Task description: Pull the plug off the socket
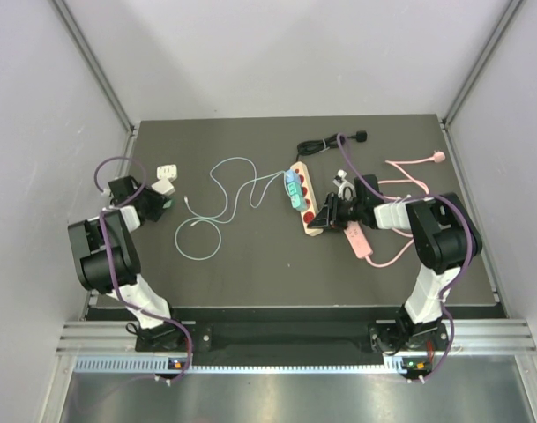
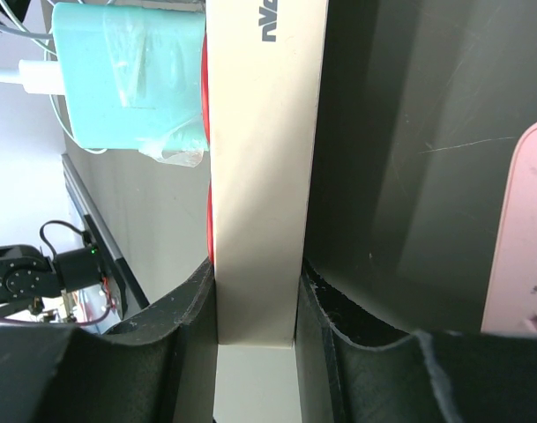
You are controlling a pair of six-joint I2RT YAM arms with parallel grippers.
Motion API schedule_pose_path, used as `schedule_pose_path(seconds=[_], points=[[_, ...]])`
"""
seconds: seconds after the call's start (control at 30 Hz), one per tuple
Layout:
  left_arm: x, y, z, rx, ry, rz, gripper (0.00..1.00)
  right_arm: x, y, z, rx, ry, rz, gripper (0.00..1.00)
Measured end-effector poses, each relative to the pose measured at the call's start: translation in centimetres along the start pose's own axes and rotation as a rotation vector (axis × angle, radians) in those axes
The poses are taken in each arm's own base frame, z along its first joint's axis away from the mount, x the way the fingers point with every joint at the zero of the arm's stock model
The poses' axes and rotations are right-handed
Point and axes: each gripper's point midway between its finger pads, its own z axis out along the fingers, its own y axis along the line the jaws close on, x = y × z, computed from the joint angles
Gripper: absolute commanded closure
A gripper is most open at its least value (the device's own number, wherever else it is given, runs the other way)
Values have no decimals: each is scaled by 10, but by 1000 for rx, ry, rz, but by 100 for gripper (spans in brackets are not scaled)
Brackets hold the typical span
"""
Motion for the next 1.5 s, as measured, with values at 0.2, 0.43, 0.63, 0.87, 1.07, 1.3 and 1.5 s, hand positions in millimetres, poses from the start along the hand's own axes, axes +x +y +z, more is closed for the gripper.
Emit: schedule_pose_path(seconds=[0.2, 0.43, 0.63, 0.87, 1.07, 1.3, 1.5], points=[[-13, 1, 8, -38, -18, 20, 33, 0, -1, 0, 0, 0, 2, 100], [-23, 2, -4, -75, -50, 71, 21, 0, -1, 0, -11, 5, 4, 100], [-40, -36, -46, 31, -136, 143, 18, 1, -1, 0, -12, 6, 4, 100], [11, -76, -78, 262, -44, 232, 20, 1, 0, 0, -17, 10, 0, 100], [118, -122, -104, 493, 215, 356, 20, 1, 0, 1, -21, 13, -6, 100], [208, -173, -153, 730, 389, 469, 20, 3, 0, 1, -28, 18, -12, 100], [272, -178, -154, 737, 493, 516, 21, 3, 1, 1, -29, 20, -12, 100]])
